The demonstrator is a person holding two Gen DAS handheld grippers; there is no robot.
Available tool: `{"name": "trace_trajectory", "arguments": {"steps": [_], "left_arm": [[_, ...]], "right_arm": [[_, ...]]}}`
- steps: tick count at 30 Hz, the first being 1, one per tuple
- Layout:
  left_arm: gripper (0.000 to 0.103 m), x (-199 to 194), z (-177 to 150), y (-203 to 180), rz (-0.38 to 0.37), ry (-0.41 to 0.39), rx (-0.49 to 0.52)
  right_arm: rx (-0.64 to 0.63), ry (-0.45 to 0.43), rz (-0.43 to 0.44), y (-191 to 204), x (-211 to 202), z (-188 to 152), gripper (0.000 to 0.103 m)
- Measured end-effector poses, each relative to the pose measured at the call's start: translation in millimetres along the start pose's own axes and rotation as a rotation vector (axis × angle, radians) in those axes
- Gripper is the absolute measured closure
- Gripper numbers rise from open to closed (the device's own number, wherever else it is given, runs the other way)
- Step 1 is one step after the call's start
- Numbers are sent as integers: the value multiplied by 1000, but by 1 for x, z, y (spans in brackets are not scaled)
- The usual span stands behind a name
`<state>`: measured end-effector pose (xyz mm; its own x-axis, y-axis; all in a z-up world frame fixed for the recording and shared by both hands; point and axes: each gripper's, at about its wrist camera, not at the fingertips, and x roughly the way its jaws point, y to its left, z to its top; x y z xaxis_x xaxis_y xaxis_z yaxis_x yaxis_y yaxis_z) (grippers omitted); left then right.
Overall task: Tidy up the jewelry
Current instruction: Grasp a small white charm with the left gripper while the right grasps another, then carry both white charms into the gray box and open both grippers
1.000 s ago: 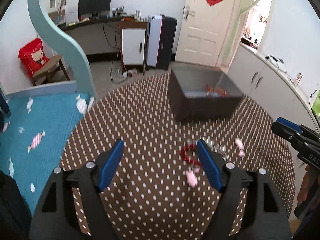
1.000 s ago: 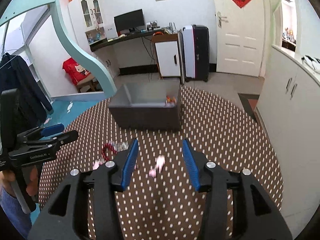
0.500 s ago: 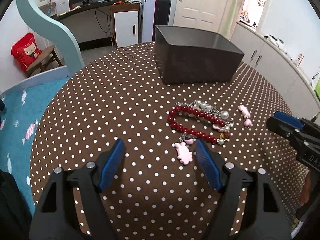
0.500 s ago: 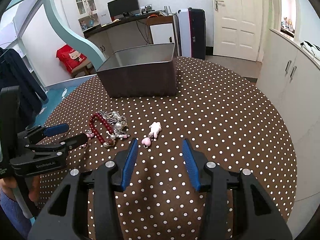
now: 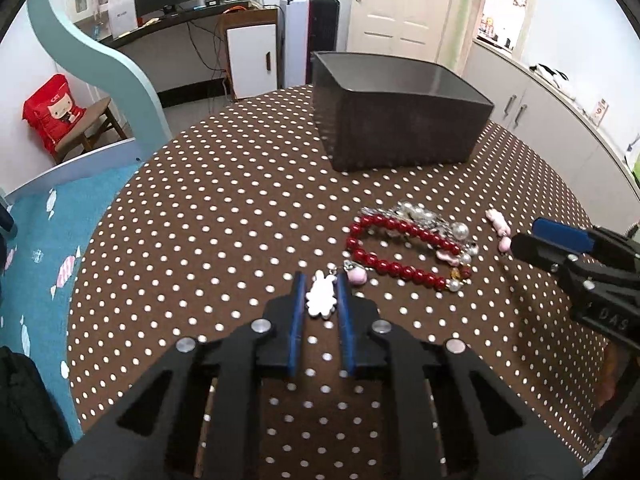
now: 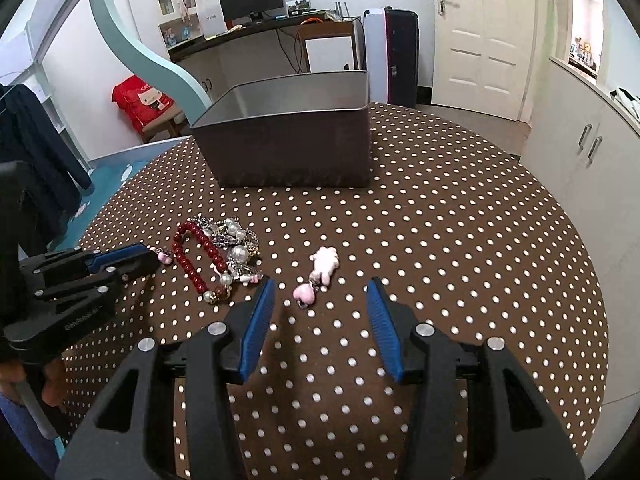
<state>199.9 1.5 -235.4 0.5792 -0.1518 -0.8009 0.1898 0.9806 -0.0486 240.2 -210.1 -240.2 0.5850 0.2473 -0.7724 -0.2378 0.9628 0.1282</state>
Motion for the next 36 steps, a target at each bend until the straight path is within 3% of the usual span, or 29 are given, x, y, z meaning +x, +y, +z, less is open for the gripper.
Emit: {"name": "trace_trajectory", "arguments": {"steps": [9, 14, 16, 21, 25, 32, 36], "left_arm": [[87, -20, 8, 15, -34, -46, -24], [87, -28, 15, 16, -54, -64, -17], [87, -28, 18, 16, -66, -65, -17], [87, -29, 29, 11, -107, -65, -19], [87, -36, 43, 4, -178, -81, -9], [87, -50, 93, -10, -289, -137, 9], [87, -47, 121, -17, -304, -140, 17]], "right_arm": [[4, 29, -33, 3, 19, 10, 60], [0, 34, -39, 8, 27, 21, 84], [-7, 36, -42, 8, 29, 23, 88], [8, 23, -8, 2, 23, 25, 89], [69, -26, 74, -13, 0, 33, 89], [107, -124, 183, -25, -38, 77, 89], [93, -160, 175, -23, -41, 99, 89]]}}
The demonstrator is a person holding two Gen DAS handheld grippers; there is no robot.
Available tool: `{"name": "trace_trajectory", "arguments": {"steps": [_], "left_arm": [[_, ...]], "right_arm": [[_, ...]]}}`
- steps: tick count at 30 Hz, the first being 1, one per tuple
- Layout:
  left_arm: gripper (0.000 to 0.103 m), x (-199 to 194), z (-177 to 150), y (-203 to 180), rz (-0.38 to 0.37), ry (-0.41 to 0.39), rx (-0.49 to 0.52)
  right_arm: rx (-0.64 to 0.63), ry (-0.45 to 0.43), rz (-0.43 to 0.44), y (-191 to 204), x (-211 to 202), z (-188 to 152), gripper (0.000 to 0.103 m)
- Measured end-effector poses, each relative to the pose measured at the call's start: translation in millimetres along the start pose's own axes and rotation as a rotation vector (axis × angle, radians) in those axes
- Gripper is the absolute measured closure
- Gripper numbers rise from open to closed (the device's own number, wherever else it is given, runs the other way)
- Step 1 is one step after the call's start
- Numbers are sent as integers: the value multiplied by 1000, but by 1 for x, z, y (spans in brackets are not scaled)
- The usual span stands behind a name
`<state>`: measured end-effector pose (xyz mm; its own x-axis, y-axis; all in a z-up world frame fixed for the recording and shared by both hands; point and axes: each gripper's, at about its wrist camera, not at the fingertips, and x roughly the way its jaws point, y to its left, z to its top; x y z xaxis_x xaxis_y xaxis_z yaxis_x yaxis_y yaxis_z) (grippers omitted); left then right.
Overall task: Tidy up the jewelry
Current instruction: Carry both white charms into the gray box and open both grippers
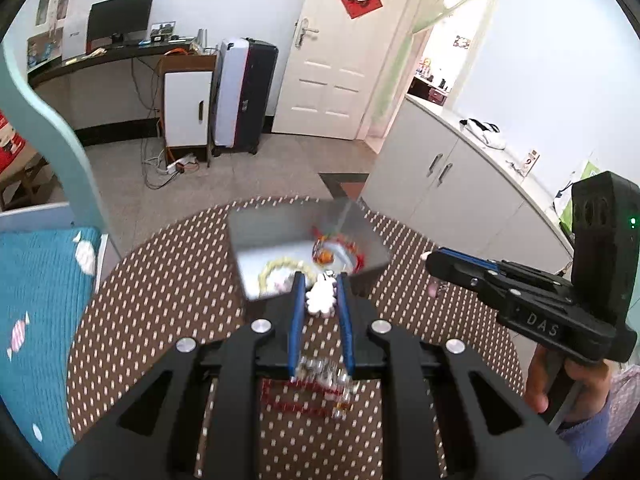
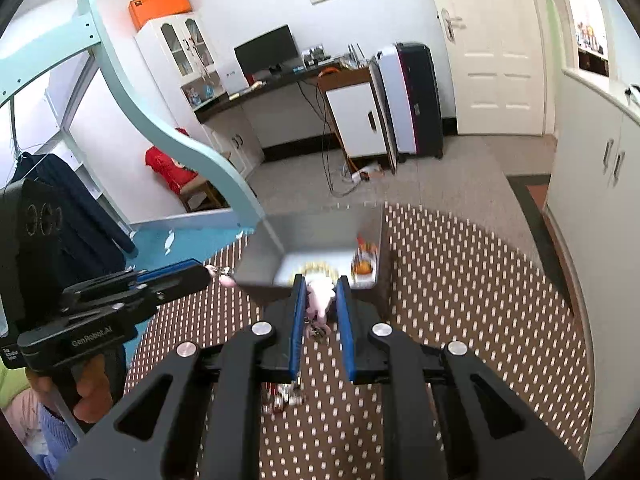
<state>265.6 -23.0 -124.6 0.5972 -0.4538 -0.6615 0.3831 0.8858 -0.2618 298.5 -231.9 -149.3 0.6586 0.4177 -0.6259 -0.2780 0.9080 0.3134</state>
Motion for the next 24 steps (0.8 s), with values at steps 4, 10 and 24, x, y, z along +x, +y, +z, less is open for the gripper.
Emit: {"name": "trace_trajectory", "arguments": {"steps": [4, 10, 24], "left_arm": [[87, 19, 23, 5, -7, 26, -29], [87, 47, 35, 12, 8, 76, -54], [86, 81, 25, 18, 38, 155, -61]], "right_arm": [[-9, -6, -6, 2, 13, 13, 89], [-9, 28, -13, 3, 45, 21, 88], [18, 95, -20, -9, 76, 12, 88]]}}
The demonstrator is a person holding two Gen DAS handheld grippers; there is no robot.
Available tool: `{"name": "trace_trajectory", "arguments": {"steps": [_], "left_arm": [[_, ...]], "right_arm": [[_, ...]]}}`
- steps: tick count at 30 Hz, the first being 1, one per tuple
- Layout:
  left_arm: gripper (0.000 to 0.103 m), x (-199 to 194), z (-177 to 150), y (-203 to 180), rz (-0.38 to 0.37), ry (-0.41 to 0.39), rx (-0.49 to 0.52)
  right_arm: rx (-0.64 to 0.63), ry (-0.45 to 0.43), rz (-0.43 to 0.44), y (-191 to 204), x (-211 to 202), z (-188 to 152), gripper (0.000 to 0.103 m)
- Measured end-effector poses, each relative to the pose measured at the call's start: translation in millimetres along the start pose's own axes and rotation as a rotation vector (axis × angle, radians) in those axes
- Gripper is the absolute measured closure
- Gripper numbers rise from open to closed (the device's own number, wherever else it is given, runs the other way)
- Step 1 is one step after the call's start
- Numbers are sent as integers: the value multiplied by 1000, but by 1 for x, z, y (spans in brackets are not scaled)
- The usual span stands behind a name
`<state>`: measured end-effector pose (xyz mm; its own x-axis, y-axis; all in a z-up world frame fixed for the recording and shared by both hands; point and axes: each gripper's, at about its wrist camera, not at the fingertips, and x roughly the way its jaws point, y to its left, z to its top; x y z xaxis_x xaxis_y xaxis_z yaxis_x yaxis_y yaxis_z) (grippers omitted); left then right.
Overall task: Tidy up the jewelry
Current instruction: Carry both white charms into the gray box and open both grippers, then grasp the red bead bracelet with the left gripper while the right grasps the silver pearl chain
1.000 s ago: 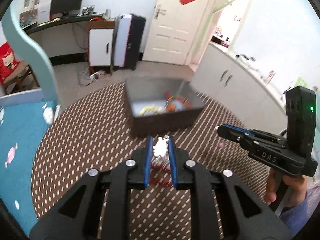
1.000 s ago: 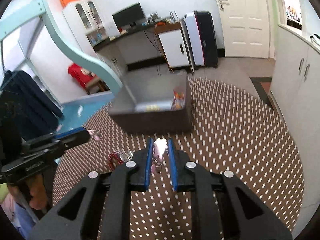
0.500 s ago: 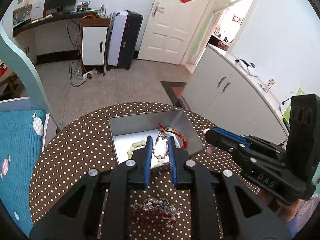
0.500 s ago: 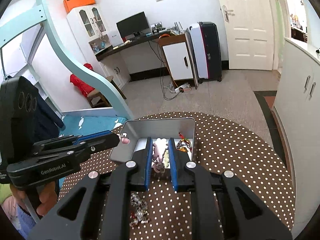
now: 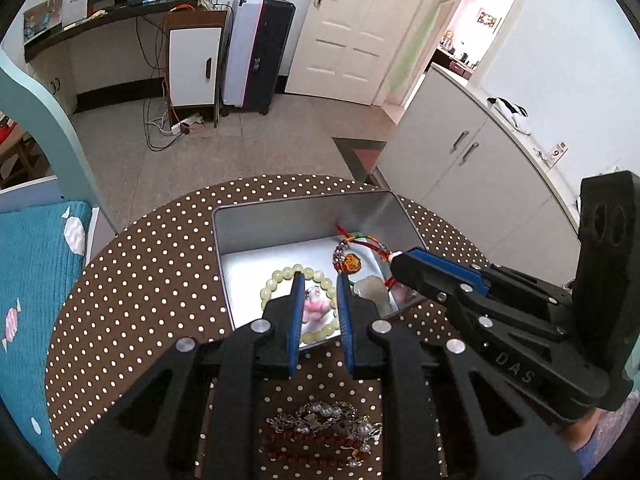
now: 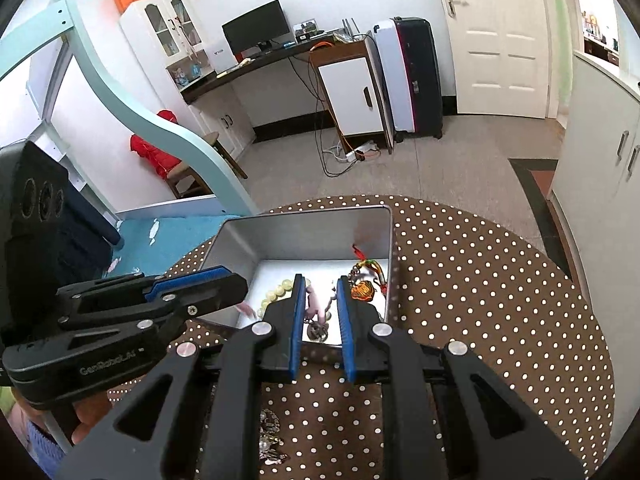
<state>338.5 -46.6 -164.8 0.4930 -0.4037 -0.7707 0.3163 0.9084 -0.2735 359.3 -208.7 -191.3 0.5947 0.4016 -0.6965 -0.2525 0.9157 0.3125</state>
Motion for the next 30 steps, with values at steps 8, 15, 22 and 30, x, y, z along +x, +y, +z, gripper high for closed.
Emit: {"name": "trace_trajectory", "arguments": {"steps": [8, 15, 22, 30], "left_arm": [[80, -9, -3, -2, 18, -20, 13], [70, -28, -8, 0, 23, -49, 5], [53, -70, -39, 8, 68, -126, 12], [50, -66, -103, 29, 149, -71, -28]], "right_arm": [[6, 7, -5, -3, 2, 0, 88], [9, -15, 2, -3, -10, -3, 78], [-51, -63, -23, 8, -45, -22, 72], [-78, -28, -59, 7, -57, -76, 69]]}}
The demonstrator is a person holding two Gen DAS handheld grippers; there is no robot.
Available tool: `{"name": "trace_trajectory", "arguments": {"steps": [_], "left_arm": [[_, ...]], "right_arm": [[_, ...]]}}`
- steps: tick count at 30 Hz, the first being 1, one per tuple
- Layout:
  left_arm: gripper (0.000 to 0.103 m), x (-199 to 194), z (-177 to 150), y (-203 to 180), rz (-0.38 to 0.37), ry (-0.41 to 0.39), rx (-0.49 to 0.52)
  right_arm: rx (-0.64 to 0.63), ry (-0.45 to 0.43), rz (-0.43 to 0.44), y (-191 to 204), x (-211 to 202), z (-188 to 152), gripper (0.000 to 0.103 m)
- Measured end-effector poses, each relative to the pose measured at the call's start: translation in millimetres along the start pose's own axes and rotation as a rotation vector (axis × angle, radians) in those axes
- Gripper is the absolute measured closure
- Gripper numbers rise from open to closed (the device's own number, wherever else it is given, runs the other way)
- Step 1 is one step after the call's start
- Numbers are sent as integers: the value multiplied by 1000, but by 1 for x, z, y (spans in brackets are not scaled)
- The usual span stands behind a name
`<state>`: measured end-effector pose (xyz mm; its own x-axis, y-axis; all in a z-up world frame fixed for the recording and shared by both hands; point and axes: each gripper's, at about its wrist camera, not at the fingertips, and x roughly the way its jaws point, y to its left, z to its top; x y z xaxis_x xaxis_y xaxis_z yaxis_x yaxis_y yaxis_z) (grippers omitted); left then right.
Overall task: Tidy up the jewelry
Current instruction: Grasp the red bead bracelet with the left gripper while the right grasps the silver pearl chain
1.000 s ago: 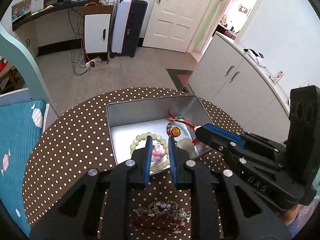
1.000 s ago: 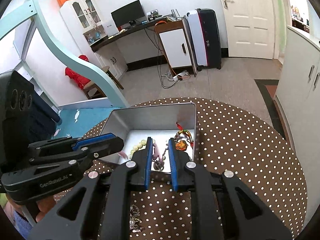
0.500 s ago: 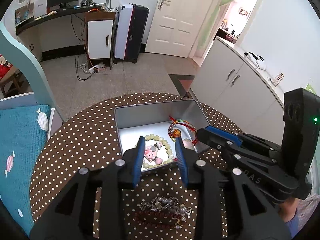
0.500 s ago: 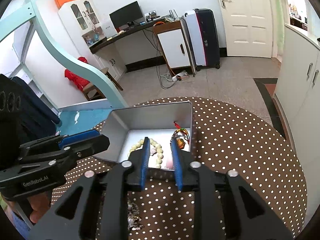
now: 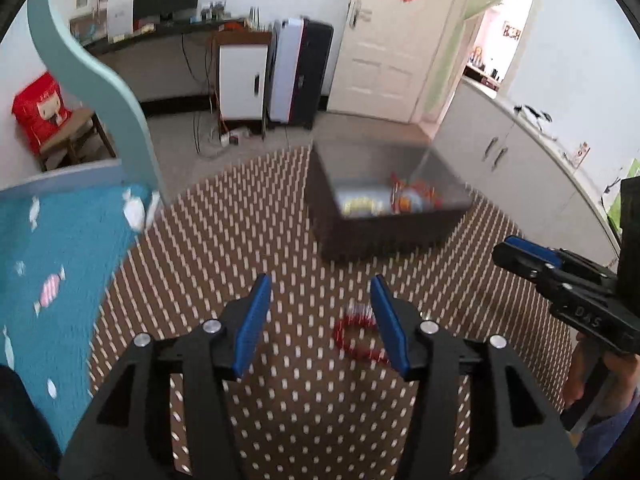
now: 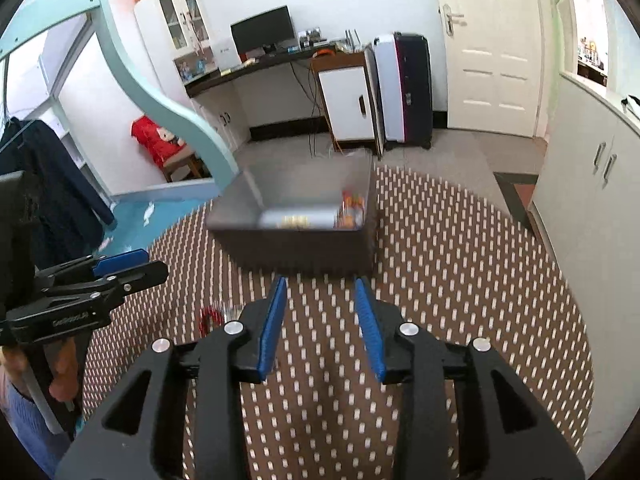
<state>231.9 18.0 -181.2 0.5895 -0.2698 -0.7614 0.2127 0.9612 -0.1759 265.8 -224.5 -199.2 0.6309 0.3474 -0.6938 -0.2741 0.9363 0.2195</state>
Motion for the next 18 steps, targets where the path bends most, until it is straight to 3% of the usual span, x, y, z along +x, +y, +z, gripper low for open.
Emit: {"name": "trace_trajectory", "arguments": {"steps": [5, 13, 15, 18], "left_arm": [[50, 27, -26, -2, -1, 85, -21], [51, 42, -31, -15, 40, 97, 26], [56, 44, -31, -18, 65, 92, 45], [77, 47, -32, -21, 121, 84, 91]], "right_arm": [[-2, 55, -2, 2, 9, -28, 69], [-14, 79, 2, 7, 17, -40, 68], [-17, 78, 2, 8, 19, -39, 68], [-28, 78, 0, 11, 20, -38, 68]]}}
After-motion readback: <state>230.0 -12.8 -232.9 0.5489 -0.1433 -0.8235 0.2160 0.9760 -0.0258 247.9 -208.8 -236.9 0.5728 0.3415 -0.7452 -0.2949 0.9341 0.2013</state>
